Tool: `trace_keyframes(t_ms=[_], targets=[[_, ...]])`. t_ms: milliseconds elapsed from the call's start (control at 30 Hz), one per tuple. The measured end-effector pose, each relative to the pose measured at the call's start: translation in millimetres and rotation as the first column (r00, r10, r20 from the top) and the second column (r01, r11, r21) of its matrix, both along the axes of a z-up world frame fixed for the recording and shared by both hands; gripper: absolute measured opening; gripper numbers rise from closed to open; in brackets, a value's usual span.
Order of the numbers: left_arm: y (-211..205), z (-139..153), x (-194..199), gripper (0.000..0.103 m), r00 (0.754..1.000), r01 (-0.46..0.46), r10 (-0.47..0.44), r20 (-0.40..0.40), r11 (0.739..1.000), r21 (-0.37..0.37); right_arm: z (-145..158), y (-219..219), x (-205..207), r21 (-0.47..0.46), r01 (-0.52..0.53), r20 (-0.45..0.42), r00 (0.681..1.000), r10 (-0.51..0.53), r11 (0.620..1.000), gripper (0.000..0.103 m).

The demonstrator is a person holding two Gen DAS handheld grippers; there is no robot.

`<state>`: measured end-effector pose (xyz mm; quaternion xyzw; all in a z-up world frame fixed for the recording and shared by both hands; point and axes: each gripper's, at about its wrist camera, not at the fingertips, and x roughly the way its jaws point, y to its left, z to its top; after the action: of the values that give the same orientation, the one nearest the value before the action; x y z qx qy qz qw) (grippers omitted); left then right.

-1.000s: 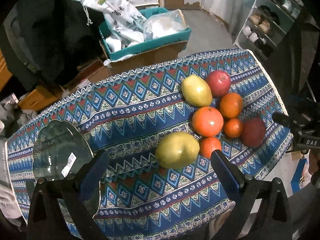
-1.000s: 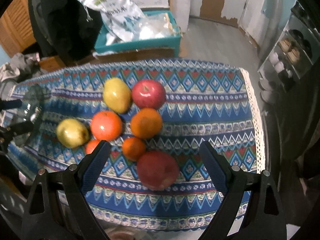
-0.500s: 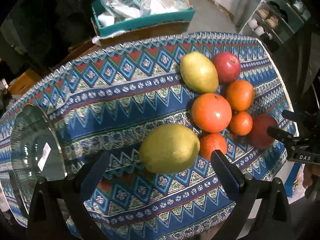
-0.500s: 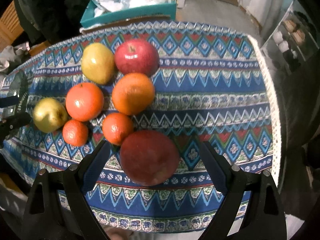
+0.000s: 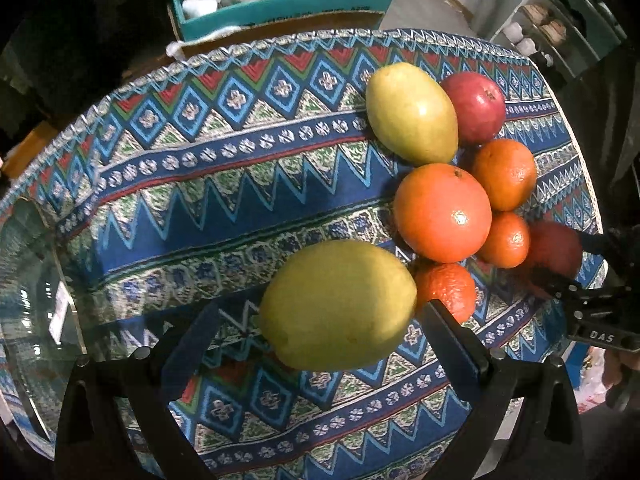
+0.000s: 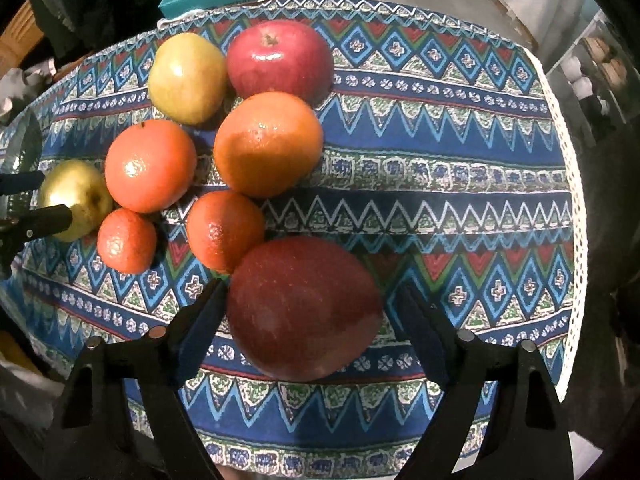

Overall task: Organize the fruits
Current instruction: 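Close the left tool on the mango while the right tool closes on the large red apple, then lift the mango with the left tool while the right tool lifts the red apple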

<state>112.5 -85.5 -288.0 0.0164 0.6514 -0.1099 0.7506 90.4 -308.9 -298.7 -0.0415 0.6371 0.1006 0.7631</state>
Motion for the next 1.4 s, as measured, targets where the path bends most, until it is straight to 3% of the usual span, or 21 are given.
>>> trace_keyframes(t_ms=[233, 333, 733, 1133, 1400], targets=[[-7.2, -12.5, 6.1, 0.099, 1.0, 0.026, -0.026, -0.014, 1.0, 0.012, -5.1, -0.8, 2.3, 0.004, 0.003, -0.012, 1.0, -0.003, 1.0, 0.078], [-9.2, -18.5, 8.0, 0.087, 0.999, 0.031, -0.032, -0.039, 0.999, -0.024, -13.5, 2.6, 1.3, 0.003, -0.001, -0.007, 1.0, 0.001, 1.0, 0.078], [-18.1, -17.9, -5.6, 0.086, 0.996, 0.082, -0.082, 0.027, 0.997, 0.001, -0.1, -1.2, -5.8, 0.002, 0.012, 0.043, 0.999, -0.013, 1.0, 0.077], [0.1, 19.9, -25.7, 0.085, 0.986, 0.062, -0.066, 0.152, 0.998, 0.029, 41.6, -4.1, -11.7, 0.001, -0.004, 0.159, 0.987, 0.004, 1.0, 0.077], [11.0, 53.5, -30.3, 0.085, 0.972, 0.052, -0.055, 0.23, 0.998, 0.02, 74.6, 19.3, -21.7, 0.027, -0.042, 0.253, 0.967, 0.034, 0.999, 0.077]])
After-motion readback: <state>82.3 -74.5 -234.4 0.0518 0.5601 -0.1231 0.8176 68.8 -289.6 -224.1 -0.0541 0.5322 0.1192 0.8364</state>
